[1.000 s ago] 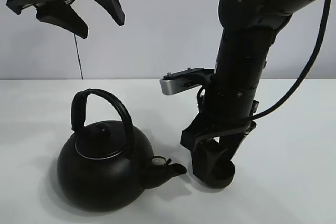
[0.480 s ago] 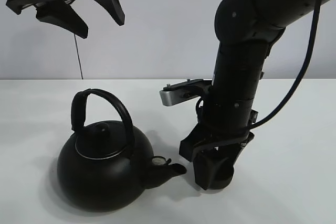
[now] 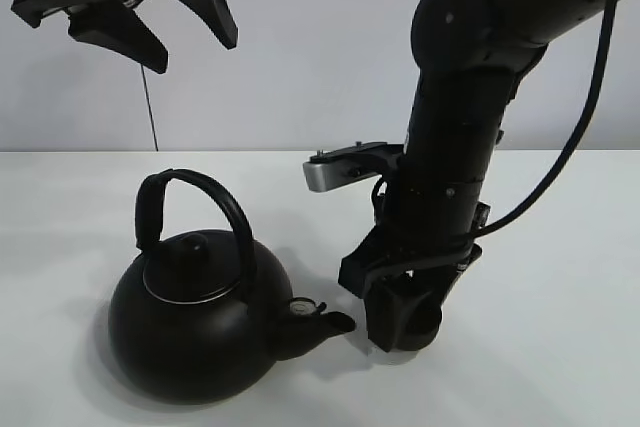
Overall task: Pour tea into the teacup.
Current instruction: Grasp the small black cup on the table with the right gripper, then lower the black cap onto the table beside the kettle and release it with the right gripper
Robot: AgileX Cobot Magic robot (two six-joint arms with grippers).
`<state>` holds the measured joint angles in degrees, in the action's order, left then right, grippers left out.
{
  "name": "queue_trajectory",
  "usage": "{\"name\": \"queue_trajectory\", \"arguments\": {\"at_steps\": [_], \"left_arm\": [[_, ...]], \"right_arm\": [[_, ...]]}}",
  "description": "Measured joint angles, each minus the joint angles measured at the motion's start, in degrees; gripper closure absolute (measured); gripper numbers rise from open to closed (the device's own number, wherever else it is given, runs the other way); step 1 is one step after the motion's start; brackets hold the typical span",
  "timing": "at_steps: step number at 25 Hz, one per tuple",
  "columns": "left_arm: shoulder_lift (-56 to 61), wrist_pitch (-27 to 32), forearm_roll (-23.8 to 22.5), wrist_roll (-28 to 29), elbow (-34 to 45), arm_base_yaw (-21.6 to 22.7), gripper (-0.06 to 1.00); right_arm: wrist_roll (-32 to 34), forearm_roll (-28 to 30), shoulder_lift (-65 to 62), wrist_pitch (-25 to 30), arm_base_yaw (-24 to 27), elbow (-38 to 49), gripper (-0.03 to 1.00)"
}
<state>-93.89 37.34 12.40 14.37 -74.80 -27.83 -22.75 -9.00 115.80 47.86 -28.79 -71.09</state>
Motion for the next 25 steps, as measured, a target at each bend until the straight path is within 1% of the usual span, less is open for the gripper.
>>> {"name": "queue_trajectory", "arguments": {"at_steps": [4, 9, 13, 25], "left_arm": [[0.0, 0.0, 0.0, 0.0, 0.0, 0.0, 0.49], [0.0, 0.0, 0.0, 0.0, 0.0, 0.0, 0.49], [0.0, 0.0, 0.0, 0.0, 0.0, 0.0, 0.49], [0.0, 0.0, 0.0, 0.0, 0.0, 0.0, 0.49]], "right_arm": [[-0.5, -1.1, -2.7, -1.2, 0.1, 0.0, 0.56], [-0.6, -5.2, -4.6, -1.4, 0.1, 0.0, 0.56], [2.1, -8.6, -4.6, -3.6, 0.1, 0.0, 0.56], [3.0, -12.9, -2.8, -8.1, 0.1, 0.0, 0.56]]}}
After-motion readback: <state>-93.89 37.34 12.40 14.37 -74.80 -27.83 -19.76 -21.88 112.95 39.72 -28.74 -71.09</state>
